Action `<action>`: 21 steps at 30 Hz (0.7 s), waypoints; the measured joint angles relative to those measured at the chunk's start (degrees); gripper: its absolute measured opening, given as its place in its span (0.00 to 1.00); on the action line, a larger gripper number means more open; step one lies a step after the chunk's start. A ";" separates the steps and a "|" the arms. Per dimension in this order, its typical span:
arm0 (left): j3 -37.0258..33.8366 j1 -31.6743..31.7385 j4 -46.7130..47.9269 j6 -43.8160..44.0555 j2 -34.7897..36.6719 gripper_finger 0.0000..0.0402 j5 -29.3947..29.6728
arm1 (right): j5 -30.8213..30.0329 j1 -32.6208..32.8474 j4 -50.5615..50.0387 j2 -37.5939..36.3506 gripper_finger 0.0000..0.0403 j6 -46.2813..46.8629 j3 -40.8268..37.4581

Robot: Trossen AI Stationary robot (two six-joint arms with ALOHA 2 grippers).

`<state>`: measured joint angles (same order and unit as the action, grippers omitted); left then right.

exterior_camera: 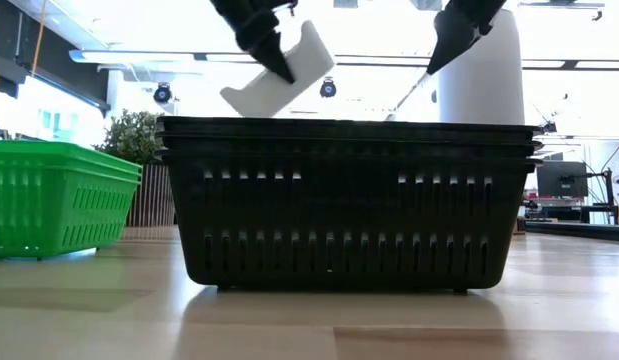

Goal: Stack baskets by color
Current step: Stack the bottom white bin on the top white bin

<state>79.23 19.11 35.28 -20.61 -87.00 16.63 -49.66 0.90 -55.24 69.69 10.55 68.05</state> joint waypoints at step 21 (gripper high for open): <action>0.52 12.22 -23.85 -11.91 -5.66 0.00 -14.62 | -5.03 -11.16 0.28 0.02 0.36 4.63 0.00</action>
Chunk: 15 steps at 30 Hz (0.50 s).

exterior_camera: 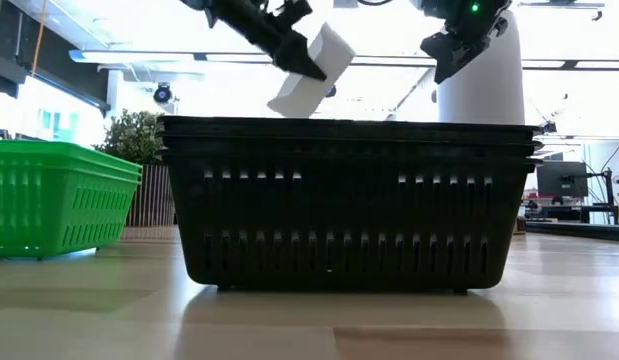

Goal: Stack baskets by color
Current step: Stack the bottom white bin on the top white bin

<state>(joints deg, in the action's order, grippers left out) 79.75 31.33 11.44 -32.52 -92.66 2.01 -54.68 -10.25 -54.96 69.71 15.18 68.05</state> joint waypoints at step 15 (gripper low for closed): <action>17.15 4.02 18.87 3.50 -10.64 0.00 -0.34 | 3.55 -1.39 -0.02 0.00 0.36 -0.17 0.00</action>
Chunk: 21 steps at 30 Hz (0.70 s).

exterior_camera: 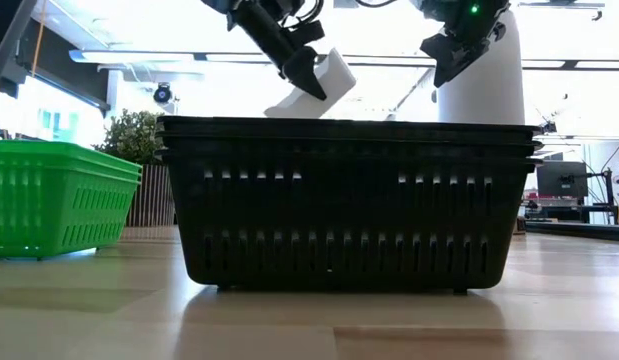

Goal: Stack baskets by color
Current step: Stack the bottom white bin on the top white bin

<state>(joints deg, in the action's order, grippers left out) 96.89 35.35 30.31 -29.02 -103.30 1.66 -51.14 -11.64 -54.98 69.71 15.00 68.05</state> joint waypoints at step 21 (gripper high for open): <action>0.65 -1.79 5.97 0.35 -7.65 0.00 -6.19 | 3.78 0.00 -2.39 0.00 0.36 0.60 0.00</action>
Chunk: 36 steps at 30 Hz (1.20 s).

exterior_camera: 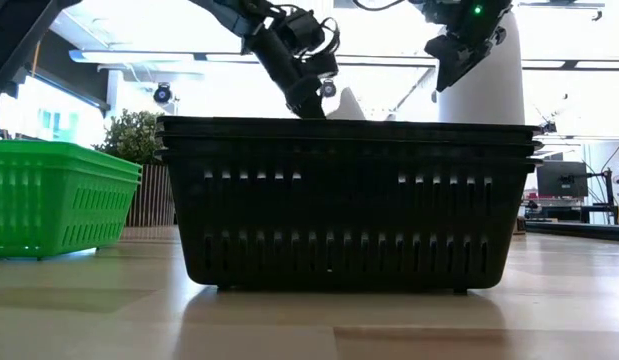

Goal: Stack baskets by color
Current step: Stack the bottom white bin on the top white bin

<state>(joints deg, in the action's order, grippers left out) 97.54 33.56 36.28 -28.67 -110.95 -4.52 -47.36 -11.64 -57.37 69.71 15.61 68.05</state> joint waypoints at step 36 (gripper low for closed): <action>-0.04 -0.63 11.89 0.99 -4.66 0.00 5.93 | 0.86 0.00 -0.67 0.00 0.36 0.91 0.00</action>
<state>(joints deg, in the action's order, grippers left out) 97.49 32.93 48.17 -27.68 -115.61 1.41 -46.50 -11.64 -58.04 69.71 16.51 68.05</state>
